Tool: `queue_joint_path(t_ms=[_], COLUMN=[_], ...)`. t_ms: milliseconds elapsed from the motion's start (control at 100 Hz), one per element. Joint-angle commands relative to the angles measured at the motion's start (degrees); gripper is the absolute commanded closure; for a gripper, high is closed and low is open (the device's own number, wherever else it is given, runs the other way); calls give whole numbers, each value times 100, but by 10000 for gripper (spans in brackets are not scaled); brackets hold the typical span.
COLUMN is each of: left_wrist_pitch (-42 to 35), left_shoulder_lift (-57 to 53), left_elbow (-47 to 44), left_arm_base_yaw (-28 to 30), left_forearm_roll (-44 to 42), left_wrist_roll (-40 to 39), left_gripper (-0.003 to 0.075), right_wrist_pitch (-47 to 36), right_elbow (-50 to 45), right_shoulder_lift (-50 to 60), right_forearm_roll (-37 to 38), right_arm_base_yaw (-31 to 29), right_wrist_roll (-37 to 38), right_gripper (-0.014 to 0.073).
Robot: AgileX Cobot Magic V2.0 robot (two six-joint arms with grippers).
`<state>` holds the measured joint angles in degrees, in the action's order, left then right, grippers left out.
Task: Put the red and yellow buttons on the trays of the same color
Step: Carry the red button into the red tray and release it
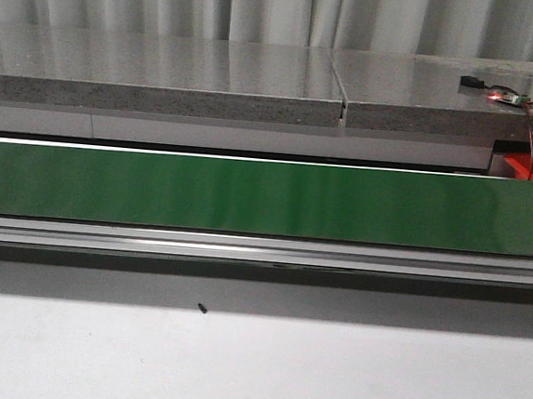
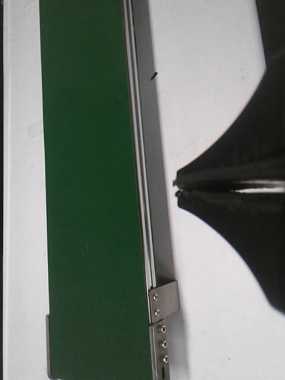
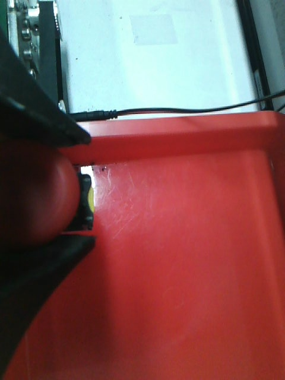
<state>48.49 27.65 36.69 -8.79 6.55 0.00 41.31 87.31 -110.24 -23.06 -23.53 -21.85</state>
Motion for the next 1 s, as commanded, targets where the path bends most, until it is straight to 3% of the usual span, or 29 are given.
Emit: queue_joint_path(t_ms=[0,370,470,590,660,990], left_wrist_pitch=[-375,-375,-375,-375,-375,-375], left_shoulder_lift=[37,37,37,37,37,37], left_elbow=[151,151,151,151,151,151], left_arm_base_yaw=[-50,-50,-50,-50,-50,-50], left_forearm_roll=[64,64,64,64,64,64], left_wrist_roll=[-32,0,0,-32,-32,-32], left_gripper=[739,739,739,739,738,739], right_wrist_pitch=[-188,-101,-93,-61,-83,-257], right_elbow=[154,154,154,154,154,154], right_shoulder_lift=[145,-337,-337,-337,-305,474], right_forearm_roll=[-196,-206,-206,-206,-206,-200], right_arm_base_yaw=[-27,-27,-27,-27,-27,-27], right_wrist_roll=[-12,-12,-31,-31,-31,-189], right_gripper=[463,454,354,109,29,23])
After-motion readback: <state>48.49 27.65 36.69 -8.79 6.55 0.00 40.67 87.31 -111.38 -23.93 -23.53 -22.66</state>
